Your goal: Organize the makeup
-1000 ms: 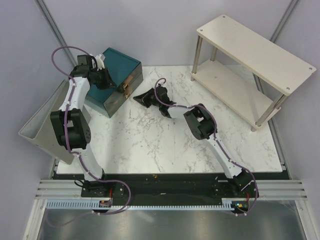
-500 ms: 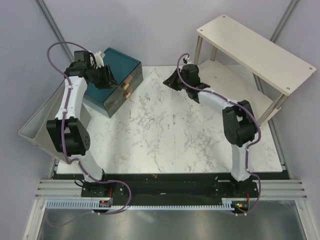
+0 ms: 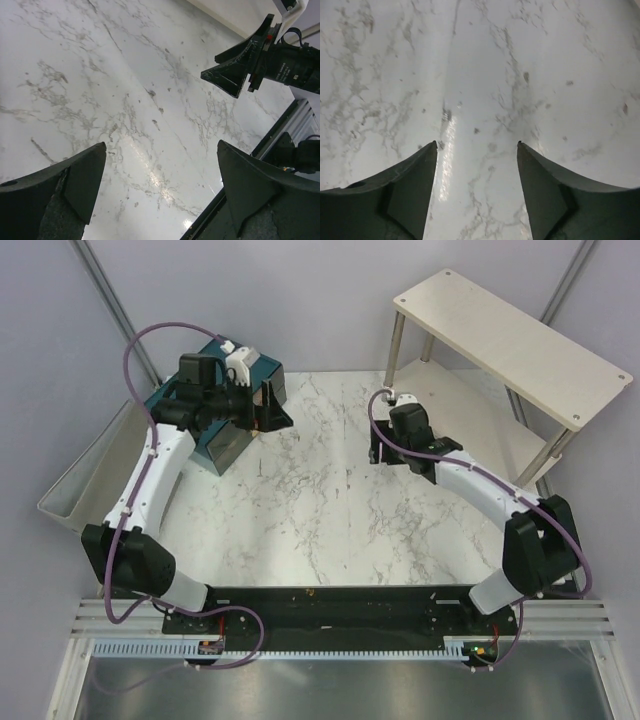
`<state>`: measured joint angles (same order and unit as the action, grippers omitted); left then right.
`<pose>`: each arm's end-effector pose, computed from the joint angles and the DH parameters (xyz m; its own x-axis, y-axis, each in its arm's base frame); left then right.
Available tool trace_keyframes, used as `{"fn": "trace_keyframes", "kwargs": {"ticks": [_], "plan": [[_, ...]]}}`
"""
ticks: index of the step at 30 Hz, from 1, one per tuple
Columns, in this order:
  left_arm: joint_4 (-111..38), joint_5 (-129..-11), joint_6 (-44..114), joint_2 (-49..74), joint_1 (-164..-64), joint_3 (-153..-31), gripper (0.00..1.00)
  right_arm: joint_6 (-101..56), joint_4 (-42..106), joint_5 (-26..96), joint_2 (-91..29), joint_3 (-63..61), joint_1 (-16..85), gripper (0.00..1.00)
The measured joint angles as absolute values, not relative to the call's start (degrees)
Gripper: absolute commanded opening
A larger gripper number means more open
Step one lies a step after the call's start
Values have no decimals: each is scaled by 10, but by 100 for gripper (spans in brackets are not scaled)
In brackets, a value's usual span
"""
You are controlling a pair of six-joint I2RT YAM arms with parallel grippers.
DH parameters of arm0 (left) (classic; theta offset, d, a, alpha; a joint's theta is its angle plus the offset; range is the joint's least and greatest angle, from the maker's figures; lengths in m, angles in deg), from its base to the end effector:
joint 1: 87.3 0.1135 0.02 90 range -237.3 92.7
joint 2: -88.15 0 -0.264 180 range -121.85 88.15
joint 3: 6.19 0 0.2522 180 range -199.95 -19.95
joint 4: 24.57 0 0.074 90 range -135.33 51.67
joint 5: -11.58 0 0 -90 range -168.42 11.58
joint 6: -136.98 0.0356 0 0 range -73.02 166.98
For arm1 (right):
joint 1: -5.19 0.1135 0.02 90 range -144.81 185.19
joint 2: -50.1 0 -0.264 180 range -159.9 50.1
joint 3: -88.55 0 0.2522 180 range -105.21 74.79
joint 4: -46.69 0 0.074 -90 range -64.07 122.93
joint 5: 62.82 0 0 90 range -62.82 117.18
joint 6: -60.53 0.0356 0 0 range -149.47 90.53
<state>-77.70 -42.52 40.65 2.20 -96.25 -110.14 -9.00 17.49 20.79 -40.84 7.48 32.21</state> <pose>0.3181 -0.0712 0.3956 -0.6311 0.0090 -0.7757 0.5334 0.7310 -0.4255 0.3205 0.1590 0.2653 -0.6570 0.0551 -0.7519 -0.1545 0.9663 0.2058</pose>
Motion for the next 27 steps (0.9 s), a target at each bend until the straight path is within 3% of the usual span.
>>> {"fn": "trace_keyframes", "kwargs": {"ticks": [4, 9, 19, 27], "plan": [[-763, -418, 409, 23, -999, -1047, 99, -106, 128, 169, -342, 139, 321, 90], [-761, -418, 417, 23, -1037, -998, 99, -115, 94, 147, -277, 215, 315, 98], [-759, -419, 425, 23, -1058, -957, 99, -116, 83, 198, -179, 336, 242, 98], [-758, -407, 437, 23, -1061, -955, 99, -110, 116, 279, -210, 367, 184, 98]]}}
